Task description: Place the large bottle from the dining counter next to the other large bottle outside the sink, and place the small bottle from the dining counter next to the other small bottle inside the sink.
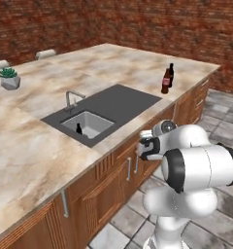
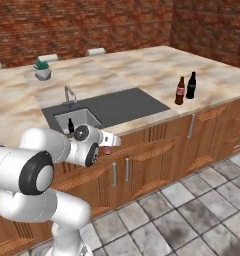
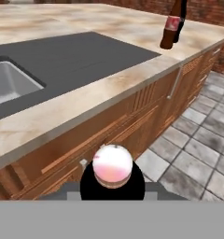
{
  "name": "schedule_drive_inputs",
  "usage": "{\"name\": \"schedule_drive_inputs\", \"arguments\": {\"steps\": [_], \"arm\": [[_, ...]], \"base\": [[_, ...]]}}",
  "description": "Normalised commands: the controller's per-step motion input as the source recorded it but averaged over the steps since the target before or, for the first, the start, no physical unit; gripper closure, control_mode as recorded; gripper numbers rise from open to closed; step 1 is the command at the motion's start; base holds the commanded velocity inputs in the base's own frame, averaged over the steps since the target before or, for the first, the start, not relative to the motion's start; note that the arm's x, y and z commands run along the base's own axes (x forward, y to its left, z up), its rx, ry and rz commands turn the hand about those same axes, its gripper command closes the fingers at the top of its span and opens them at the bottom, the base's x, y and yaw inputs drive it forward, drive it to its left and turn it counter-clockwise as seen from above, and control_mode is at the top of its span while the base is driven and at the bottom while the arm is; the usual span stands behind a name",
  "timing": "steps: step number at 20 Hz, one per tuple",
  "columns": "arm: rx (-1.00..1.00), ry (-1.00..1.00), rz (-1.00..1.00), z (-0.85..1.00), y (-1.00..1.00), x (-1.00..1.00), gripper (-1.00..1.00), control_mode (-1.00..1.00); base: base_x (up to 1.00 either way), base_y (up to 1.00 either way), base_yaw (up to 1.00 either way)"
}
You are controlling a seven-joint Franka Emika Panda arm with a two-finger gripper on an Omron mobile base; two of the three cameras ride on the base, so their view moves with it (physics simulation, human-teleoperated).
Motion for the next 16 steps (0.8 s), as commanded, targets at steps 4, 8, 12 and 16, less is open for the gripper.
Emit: {"name": "schedule_drive_inputs", "arguments": {"steps": [4, 8, 12, 16], "arm": [[0.00, 0.00, 0.00, 0.00, 0.00, 0.00, 1.00, 1.00], [0.00, 0.00, 0.00, 0.00, 0.00, 0.00, 1.00, 1.00], [0.00, 0.00, 0.00, 0.00, 0.00, 0.00, 1.00, 1.00], [0.00, 0.00, 0.00, 0.00, 0.00, 0.00, 1.00, 1.00]], "base": [[0.00, -0.32, 0.34], [0.00, -0.39, 0.31], [0.03, -0.46, 0.28], [0.17, -0.51, 0.25]]}}
